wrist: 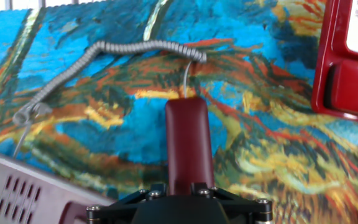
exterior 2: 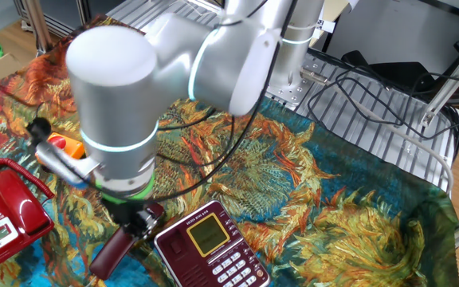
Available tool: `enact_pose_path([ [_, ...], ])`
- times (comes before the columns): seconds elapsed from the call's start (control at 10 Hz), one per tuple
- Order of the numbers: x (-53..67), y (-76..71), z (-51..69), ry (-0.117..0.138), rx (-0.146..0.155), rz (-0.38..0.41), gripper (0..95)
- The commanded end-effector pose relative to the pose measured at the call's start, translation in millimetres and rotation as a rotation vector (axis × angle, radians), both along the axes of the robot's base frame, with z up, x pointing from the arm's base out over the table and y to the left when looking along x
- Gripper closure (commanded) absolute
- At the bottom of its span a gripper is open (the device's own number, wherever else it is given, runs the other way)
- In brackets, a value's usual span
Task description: Place the handset of the telephone on the corresponding phone cradle
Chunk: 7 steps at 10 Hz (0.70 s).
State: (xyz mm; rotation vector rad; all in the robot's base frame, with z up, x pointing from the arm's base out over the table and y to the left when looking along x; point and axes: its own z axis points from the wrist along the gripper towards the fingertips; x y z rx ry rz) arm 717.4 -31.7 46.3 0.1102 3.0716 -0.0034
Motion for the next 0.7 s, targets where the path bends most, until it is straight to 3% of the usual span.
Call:
enact_pose_path([
  [0.1, 4.4, -2.4, -0.6, 0.002, 0.005, -0.018, 76.0],
  [0.2, 5.0, -2.5, -0.5, 0.004, 0.004, -0.025, 76.0],
  [0.3, 5.2, -2.6, -0.5, 0.005, -0.001, -0.022, 57.0],
  [0.4, 5.2, -2.6, -0.6, 0.004, -0.003, -0.025, 57.0],
  [0.6, 6.3, -2.2, -3.2, -0.002, -0.003, -0.030, 19.0],
  [0.7, 7.3, -2.2, -4.0, -0.001, -0.005, -0.029, 19.0],
])
